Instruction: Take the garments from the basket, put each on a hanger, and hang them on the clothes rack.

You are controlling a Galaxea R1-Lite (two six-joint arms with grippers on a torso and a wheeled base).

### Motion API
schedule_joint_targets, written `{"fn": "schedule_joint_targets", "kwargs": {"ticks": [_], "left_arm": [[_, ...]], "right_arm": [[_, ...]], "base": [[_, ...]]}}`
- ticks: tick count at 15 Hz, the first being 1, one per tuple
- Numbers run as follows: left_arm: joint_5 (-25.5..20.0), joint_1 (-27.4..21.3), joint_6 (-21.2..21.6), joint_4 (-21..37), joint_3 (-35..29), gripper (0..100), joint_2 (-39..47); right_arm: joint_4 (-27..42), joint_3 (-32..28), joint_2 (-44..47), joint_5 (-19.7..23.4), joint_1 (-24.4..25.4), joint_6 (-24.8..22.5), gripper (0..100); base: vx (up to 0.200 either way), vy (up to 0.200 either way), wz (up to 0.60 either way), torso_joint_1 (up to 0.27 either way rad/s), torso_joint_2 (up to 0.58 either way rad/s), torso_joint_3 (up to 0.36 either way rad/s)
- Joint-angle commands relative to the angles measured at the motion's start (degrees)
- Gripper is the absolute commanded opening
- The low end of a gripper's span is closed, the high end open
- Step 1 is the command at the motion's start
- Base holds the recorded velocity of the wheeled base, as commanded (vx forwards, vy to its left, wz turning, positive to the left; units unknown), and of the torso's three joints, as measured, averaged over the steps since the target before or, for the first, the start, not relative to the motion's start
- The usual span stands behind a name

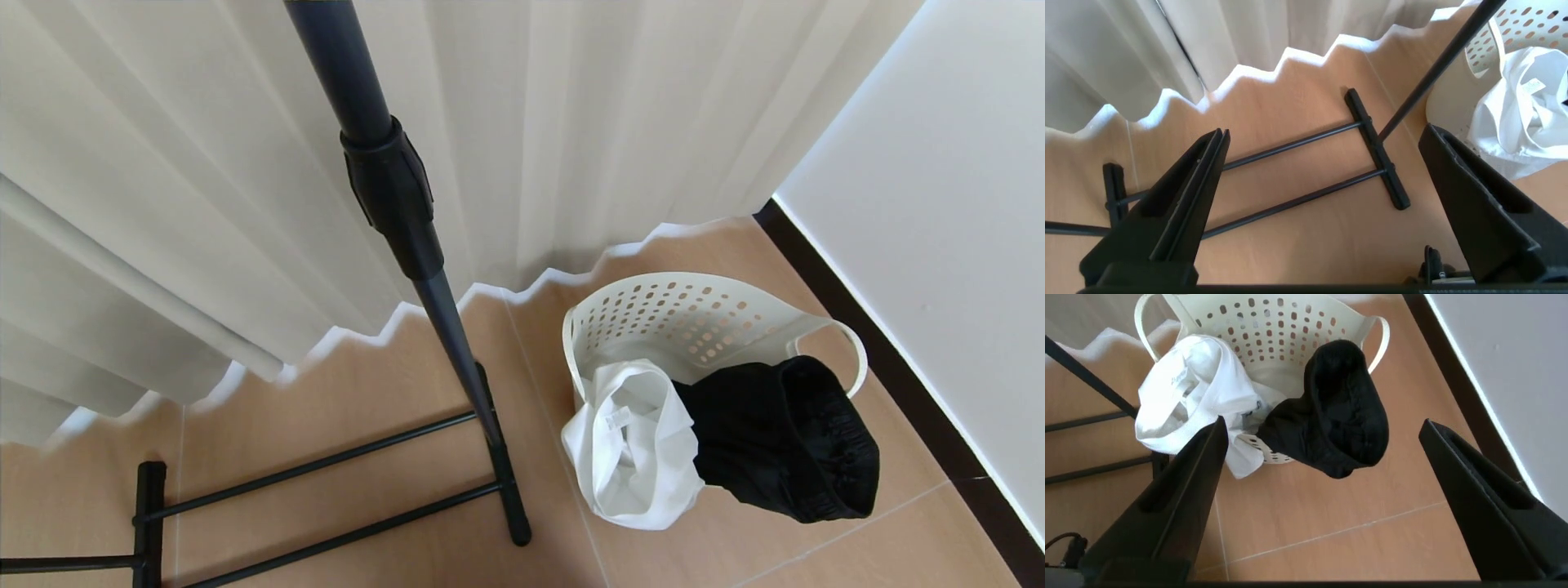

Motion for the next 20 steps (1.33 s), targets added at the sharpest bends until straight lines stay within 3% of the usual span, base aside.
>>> {"fn": "schedule_joint_targets", "kwargs": {"ticks": [1, 3, 6, 9, 11, 15, 20], "left_arm": [[0.10, 0.01, 0.00, 0.04, 0.00, 100, -0.01], [-0.08, 0.01, 0.00, -0.05, 0.00, 100, -0.01], [-0.08, 0.01, 0.00, 0.04, 0.00, 100, -0.01], [-0.08, 0.01, -0.18, -0.05, 0.00, 100, -0.01], [-0.08, 0.01, -0.18, -0.05, 0.00, 100, -0.01], [-0.08, 0.01, -0.18, -0.05, 0.00, 100, -0.01], [-0.08, 0.01, -0.09, -0.05, 0.00, 100, -0.01]], "right_arm": [[0.17, -0.18, 0.60, -0.22, -0.05, -0.18, 100], [0.17, -0.09, 7.10, 1.01, 0.74, -2.37, 100], [-3.17, 0.09, 23.10, 6.20, 7.34, -6.68, 100], [-12.04, -0.62, 39.01, 6.55, 16.74, -7.21, 100], [-18.99, -2.11, 50.96, 6.20, 18.67, -7.82, 100], [-23.03, -10.28, 69.16, 5.23, 18.85, -21.27, 100], [-24.17, -30.41, 94.20, -5.58, 22.98, -38.94, 100]], "base": [[0.000, 0.000, 0.00, 0.000, 0.00, 0.000], [0.000, 0.000, 0.00, 0.000, 0.00, 0.000], [0.000, 0.000, 0.00, 0.000, 0.00, 0.000], [0.000, 0.000, 0.00, 0.000, 0.00, 0.000], [0.000, 0.000, 0.00, 0.000, 0.00, 0.000], [0.000, 0.000, 0.00, 0.000, 0.00, 0.000], [0.000, 0.000, 0.00, 0.000, 0.00, 0.000]]}}
